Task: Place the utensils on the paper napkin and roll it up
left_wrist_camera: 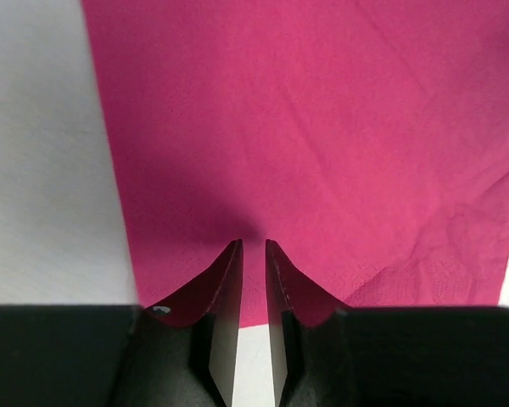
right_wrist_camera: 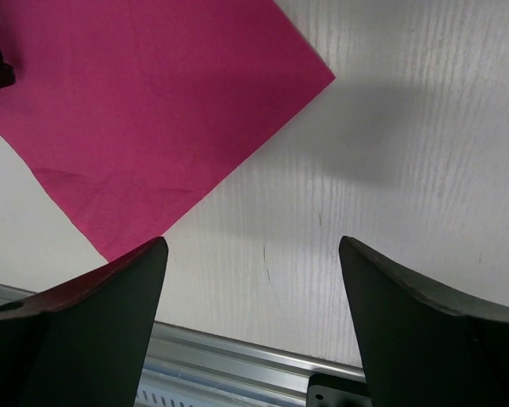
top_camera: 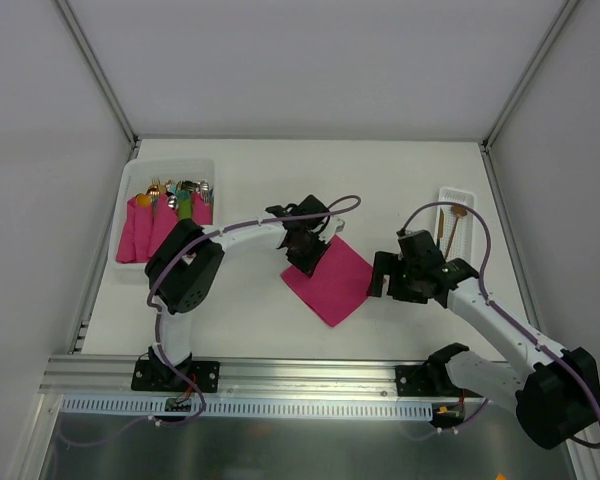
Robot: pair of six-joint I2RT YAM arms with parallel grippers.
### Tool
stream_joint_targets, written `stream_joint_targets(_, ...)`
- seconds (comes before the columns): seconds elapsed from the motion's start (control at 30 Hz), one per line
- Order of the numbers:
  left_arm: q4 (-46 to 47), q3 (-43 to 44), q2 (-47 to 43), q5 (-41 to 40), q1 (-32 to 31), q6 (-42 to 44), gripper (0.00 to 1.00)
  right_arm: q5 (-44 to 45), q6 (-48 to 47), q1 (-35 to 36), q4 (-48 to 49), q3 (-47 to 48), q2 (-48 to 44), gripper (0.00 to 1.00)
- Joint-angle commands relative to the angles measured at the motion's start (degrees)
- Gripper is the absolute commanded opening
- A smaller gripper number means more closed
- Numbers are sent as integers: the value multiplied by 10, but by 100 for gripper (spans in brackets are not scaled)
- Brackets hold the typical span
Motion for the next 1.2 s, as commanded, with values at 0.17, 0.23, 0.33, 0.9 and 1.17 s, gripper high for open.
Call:
stream_joint_targets(0.17, -6, 17, 34, -15, 18, 20, 16, -33, 22, -2, 79, 16, 70, 57)
stream_joint_targets(0.23, -7, 24, 39, -14, 34, 21, 16, -32, 25, -2, 84, 30, 96, 55)
stream_joint_targets(0.33, -8, 30, 41, -4, 46, 35, 17, -17, 23, -3, 85, 56, 114, 54)
stream_joint_targets(0.9, -25, 54, -23, 15, 58, -3, 41, -17, -46, -164, 15, 179, 117, 53)
stream_joint_targets(1.17, -85, 128, -122, 46, 58, 16, 68, 19, -121, -331, -50, 310, 231, 43)
